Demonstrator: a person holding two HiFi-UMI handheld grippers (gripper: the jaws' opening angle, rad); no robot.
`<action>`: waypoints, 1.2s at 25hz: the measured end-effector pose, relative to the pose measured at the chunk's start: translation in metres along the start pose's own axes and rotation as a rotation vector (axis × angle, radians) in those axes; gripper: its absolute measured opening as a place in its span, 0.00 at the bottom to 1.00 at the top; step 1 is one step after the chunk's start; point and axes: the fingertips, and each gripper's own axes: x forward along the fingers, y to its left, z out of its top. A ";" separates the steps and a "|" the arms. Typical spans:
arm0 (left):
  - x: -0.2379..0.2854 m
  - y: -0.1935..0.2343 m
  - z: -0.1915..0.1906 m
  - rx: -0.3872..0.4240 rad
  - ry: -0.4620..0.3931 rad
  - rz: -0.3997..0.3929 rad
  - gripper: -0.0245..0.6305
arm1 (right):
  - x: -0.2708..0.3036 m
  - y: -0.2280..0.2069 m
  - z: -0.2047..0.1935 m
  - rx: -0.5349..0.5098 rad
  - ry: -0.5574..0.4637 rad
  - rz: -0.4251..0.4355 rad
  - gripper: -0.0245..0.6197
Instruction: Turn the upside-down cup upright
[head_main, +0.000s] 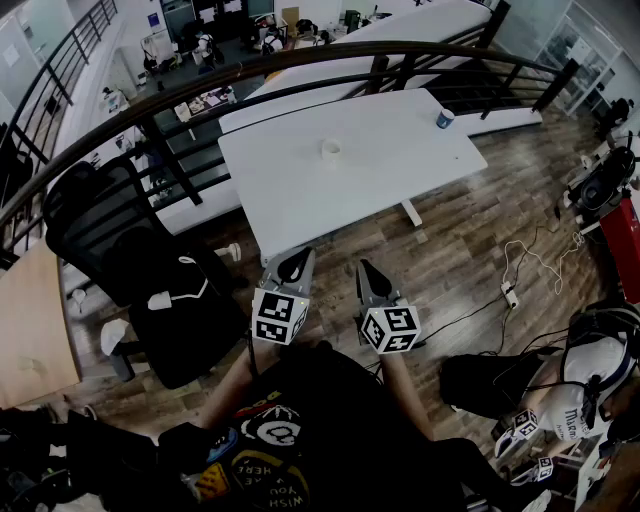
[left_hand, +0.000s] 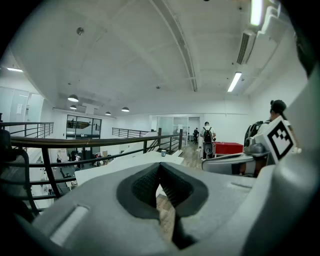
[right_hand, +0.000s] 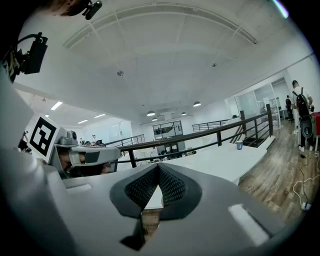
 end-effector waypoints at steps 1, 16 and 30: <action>0.000 0.000 -0.001 -0.002 0.001 -0.005 0.04 | 0.000 -0.003 -0.001 0.005 0.003 -0.005 0.04; -0.006 0.017 -0.007 -0.001 -0.013 0.010 0.04 | 0.005 -0.008 -0.007 0.028 -0.001 -0.031 0.04; 0.003 0.055 -0.027 -0.032 0.001 -0.046 0.04 | 0.060 0.003 -0.016 0.008 0.021 -0.035 0.04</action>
